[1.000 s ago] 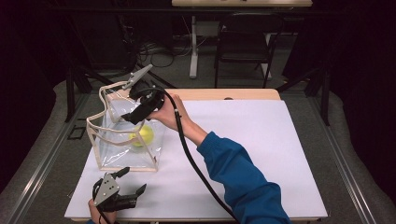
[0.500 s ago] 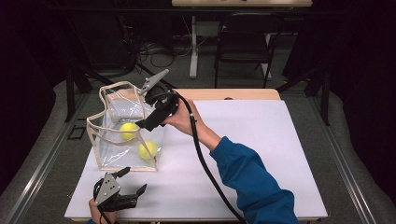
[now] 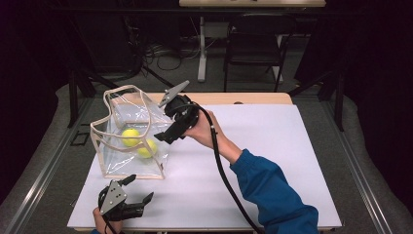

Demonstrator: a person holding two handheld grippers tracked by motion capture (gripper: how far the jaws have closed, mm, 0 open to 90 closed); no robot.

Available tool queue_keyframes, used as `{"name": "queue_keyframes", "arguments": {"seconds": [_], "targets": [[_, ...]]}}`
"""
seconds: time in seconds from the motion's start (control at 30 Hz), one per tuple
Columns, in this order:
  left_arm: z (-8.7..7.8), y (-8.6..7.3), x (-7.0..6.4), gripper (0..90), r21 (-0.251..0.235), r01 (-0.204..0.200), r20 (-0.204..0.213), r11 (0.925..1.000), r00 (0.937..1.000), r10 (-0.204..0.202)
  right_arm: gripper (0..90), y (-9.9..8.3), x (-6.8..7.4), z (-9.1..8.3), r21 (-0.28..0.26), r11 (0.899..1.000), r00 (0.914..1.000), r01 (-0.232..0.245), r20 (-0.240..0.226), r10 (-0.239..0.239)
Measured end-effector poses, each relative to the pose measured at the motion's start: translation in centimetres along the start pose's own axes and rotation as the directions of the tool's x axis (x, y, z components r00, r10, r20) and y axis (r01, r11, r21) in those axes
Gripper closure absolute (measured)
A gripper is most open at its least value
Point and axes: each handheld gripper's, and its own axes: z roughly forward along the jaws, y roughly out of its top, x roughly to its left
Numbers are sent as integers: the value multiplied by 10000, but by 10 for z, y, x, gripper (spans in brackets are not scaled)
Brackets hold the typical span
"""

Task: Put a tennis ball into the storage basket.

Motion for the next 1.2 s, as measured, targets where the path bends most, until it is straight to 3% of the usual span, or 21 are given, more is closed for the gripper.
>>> {"name": "queue_keyframes", "arguments": {"seconds": [1.2], "targets": [[-1,-1,-1,161,-66,-50,100,10000,9999,50,0,-79,15,-14,478,9982,9991,-355,261,343]]}}
